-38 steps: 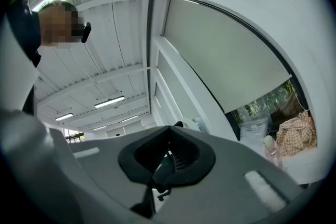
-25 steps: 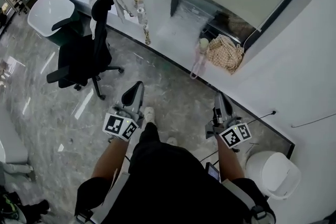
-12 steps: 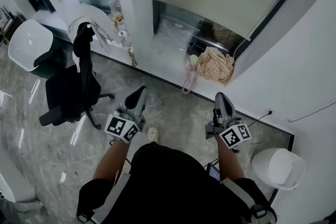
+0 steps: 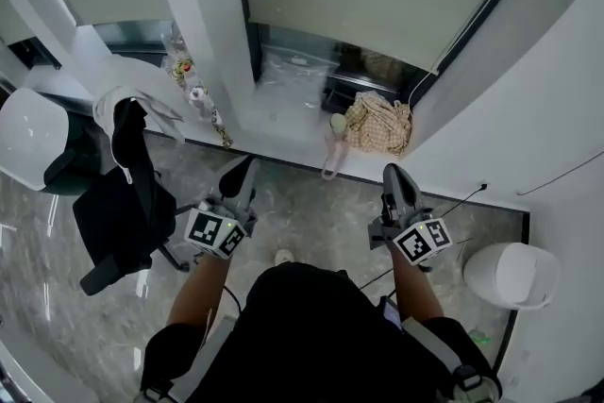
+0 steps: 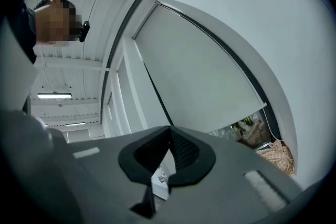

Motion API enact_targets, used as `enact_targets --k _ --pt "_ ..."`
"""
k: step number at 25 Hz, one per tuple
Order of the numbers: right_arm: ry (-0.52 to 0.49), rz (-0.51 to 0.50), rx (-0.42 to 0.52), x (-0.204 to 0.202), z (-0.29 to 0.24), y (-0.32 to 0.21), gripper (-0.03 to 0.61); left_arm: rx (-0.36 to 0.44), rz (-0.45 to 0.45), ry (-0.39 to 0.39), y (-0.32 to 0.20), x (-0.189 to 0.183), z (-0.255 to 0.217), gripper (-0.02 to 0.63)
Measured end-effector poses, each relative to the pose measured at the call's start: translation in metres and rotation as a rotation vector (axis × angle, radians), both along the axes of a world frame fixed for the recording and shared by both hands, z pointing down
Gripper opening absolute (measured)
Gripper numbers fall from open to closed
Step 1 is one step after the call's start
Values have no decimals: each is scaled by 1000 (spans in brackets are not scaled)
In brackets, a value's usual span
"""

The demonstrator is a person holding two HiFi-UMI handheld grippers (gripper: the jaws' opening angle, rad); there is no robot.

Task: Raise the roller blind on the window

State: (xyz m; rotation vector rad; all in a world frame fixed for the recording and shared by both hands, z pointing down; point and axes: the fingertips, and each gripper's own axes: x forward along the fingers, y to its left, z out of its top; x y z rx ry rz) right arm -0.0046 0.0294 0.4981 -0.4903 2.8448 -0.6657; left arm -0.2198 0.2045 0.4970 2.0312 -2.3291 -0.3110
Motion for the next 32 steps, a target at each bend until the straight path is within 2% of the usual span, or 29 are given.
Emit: enact_targets --k 5,10,15,21,26,29,32 --pt "20 93 21 18 -5 -18 0 -4 103 10 -48 -3 7 0" --pt "13 168 10 50 -8 -52 0 -1 203 12 -106 24 7 0" --pt "-24 146 31 49 -11 -97 0 6 259 -29 -158 51 -5 0" --pt "-97 95 72 30 -30 -158 0 17 255 -86 -211 52 -21 0" --pt "-118 79 78 28 -39 -197 0 35 259 -88 -255 59 -28 1" --pt "-121 84 90 30 -42 -213 0 42 296 -99 -284 69 -21 0" --pt "-118 116 114 40 -42 -228 0 47 353 -75 -315 86 -18 0"
